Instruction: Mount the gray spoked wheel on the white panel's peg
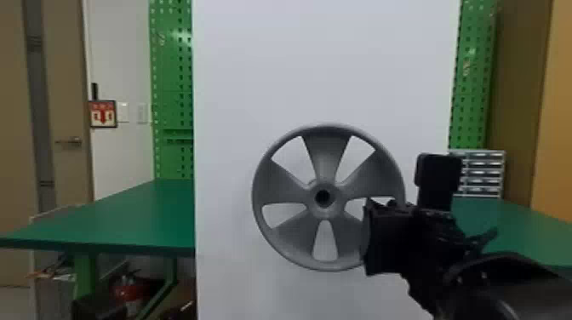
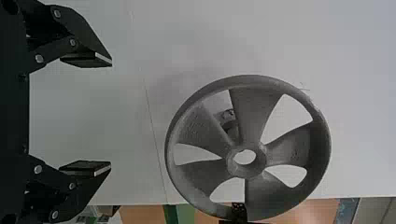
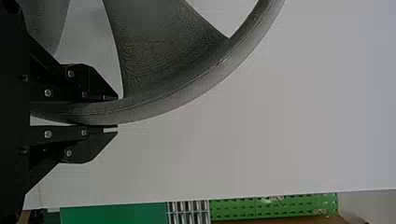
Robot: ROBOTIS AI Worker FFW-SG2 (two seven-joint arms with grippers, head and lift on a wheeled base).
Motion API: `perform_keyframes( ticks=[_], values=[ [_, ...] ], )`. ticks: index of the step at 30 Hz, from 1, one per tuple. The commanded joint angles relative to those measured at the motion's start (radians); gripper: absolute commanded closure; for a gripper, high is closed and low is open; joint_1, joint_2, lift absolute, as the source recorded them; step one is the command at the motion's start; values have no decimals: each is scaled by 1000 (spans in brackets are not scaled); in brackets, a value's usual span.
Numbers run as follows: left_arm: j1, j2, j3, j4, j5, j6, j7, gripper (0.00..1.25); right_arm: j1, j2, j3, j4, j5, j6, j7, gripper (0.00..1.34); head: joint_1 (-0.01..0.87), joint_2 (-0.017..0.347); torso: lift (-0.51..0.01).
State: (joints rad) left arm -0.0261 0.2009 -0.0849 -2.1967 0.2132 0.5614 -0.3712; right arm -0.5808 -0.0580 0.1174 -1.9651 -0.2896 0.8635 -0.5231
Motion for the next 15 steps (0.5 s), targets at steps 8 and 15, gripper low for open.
perform_keyframes(
  ticks=[8, 15],
  values=[
    [0, 0, -1, 0, 0, 0, 0, 467, -14, 0, 4, 38, 1, -14, 0, 1173, 123, -8, -408],
    [0, 0, -2, 0, 0, 0, 0, 467, -20, -2, 2, 52, 4, -27, 2, 1173, 123, -8, -408]
  ],
)
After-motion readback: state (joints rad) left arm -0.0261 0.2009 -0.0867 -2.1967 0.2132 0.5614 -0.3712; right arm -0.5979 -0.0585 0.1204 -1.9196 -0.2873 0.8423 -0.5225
